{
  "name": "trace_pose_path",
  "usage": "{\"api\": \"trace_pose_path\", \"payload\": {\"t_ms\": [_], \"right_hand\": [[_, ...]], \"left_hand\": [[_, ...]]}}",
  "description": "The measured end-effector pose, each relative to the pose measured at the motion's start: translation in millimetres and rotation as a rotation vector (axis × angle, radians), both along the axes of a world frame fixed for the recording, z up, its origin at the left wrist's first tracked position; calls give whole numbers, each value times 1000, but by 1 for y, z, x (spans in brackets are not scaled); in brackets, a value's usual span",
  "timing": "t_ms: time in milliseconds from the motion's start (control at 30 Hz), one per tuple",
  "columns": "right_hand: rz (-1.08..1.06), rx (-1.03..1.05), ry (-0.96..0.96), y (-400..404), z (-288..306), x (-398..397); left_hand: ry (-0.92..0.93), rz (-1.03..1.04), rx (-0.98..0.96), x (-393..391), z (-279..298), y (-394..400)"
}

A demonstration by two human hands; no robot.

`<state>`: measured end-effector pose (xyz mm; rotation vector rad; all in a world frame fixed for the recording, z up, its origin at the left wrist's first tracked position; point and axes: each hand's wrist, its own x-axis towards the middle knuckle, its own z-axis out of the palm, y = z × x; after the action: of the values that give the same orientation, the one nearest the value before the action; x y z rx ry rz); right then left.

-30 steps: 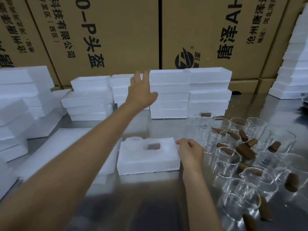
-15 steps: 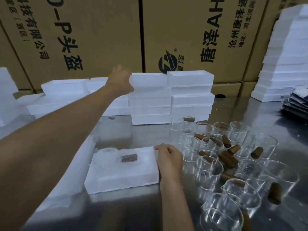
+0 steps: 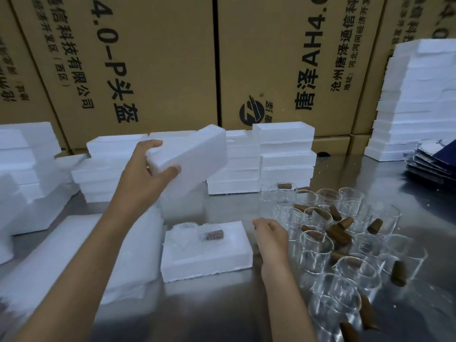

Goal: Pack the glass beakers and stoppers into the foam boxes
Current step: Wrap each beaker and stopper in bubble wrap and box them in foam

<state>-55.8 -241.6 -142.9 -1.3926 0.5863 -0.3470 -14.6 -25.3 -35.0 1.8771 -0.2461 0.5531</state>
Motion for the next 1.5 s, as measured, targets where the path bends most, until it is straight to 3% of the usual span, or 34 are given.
{"api": "trace_pose_path", "payload": {"t_ms": [300,467,667,833,1133,1500], "right_hand": [[181,99,-224,12,25,-12],[288,-10,-212,20,21,-10],[177,-113,-151,18,14,-8],[140,-224,-72,18,7,-9],[133,-321,10,13,8,-5],[209,-224,90,10,9,-9]], "left_hand": [[465,-202,-535,-50,-56,14],[496,-214,-535,-46,-70,11],[469,-60,-409,-40,-76,3],[549,-120,-443,-39,-78,-3],[508,-134,-395,-40,-92,-1],[473,-142,-324,-47,-97,-9]]}}
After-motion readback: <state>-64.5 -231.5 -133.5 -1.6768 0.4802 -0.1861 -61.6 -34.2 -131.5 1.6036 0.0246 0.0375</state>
